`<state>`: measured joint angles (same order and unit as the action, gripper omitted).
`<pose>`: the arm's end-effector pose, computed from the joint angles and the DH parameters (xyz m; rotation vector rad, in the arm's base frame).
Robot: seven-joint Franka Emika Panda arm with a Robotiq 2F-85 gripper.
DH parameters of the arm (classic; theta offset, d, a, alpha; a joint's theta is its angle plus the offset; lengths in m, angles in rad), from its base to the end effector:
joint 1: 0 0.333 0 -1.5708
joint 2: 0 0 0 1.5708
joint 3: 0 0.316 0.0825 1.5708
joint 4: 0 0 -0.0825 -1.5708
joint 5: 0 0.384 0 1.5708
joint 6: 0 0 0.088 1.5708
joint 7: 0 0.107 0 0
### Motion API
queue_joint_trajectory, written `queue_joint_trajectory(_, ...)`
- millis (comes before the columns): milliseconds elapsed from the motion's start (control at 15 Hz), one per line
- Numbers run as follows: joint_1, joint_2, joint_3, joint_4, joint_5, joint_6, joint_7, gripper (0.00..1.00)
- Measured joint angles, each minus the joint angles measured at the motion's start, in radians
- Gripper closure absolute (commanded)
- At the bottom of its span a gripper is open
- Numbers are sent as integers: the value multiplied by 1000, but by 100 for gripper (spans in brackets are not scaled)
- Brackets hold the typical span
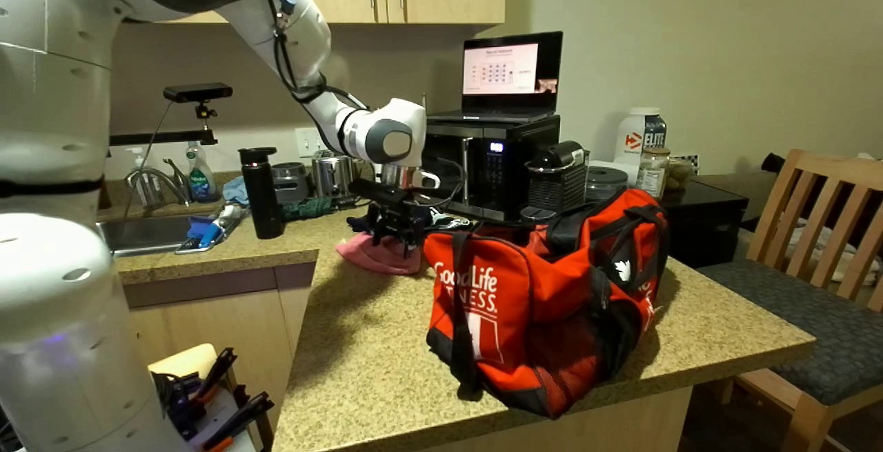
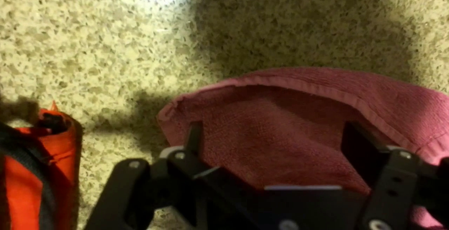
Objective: Put the pink towel inside the red bag
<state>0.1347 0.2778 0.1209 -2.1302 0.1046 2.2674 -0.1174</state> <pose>0.5381 0.1430 0.2673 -3.0010 -0.4504 0.2231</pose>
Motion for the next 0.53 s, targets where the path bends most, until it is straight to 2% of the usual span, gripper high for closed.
queue_joint_trajectory(533,-2,53,12,2,0,53,-89,0)
